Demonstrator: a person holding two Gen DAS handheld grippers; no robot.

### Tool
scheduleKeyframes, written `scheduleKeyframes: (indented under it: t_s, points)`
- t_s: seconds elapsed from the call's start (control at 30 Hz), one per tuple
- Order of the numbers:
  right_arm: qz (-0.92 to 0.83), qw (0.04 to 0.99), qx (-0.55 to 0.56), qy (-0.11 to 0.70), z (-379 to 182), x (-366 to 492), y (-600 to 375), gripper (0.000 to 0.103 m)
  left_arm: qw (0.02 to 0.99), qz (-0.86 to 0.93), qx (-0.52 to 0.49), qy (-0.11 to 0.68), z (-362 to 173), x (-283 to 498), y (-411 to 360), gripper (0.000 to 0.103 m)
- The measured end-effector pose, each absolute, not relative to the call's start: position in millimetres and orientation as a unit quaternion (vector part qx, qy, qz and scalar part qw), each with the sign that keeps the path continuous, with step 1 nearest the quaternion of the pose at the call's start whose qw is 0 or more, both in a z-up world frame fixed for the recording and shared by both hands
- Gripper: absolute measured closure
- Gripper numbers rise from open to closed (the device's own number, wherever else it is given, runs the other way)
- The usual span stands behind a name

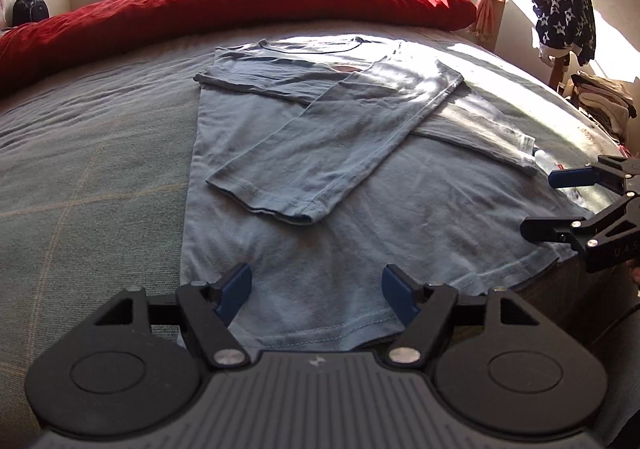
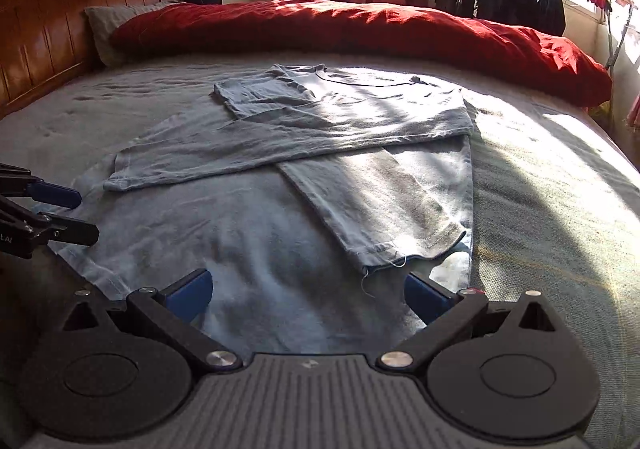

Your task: Fold clothes

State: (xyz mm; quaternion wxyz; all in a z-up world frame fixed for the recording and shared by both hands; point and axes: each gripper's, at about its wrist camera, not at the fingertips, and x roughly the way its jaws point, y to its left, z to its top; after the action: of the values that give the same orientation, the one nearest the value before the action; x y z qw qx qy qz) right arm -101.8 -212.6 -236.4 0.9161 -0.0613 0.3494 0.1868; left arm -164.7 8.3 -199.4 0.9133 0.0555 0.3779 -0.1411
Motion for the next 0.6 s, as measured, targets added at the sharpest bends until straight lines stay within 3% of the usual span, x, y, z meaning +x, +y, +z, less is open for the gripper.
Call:
scheduleKeyframes:
  t_s: [0.33,0.43,0.6]
  points:
    - [0.175,0.921,-0.042,0.345,-233.7,-129.0,-216.5,0.000,0.923,-0.139,0.060,0.353,-190.1,-187.5,14.2,0.025]
    - [0.209,0.921,-0.041,0.326,-222.7,-129.6,-205.1,0.000,0.925,-0.148,0.063,0.345,-187.5,-180.8,5.7,0.016]
    - [0.213,0.907,-0.061,0.358,-239.0,-122.0,-185.0,0.000,0.910,-0.145,0.057,0.383,-205.5,-169.4,-2.0,0.011]
